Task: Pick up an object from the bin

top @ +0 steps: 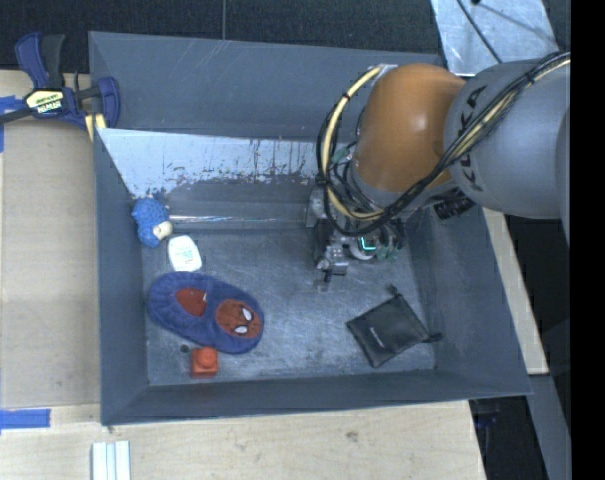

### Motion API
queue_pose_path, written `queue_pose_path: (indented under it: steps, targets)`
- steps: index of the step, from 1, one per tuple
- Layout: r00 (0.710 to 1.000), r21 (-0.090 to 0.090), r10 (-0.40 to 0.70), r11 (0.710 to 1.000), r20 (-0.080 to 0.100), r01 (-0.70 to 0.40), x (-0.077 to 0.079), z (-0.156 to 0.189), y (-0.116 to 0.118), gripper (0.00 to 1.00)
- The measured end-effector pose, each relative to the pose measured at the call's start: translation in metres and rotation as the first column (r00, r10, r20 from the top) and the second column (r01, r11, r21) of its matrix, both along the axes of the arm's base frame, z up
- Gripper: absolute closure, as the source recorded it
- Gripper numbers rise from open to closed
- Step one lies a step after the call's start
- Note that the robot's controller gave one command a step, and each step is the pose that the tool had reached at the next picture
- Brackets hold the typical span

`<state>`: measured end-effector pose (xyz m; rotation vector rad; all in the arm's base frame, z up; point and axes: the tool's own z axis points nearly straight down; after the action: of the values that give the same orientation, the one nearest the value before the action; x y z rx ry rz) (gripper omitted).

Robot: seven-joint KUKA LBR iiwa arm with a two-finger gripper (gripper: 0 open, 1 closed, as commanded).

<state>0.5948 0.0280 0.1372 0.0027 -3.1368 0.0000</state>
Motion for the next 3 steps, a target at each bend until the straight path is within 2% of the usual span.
queue_pose_path:
  steps: [1, 2, 3]
  targets:
    - [0.977, 0.012, -0.214, 0.977, 0.027, 0.213, 0.010, -0.056, -0.046, 0.00]
    - [0.994, 0.002, -0.107, 0.994, 0.014, 0.107, 0.032, -0.049, -0.014, 0.00]
    - [1.000, 0.000, -0.005, 1.000, 0.008, 0.005, 0.014, -0.067, -0.061, 0.00]
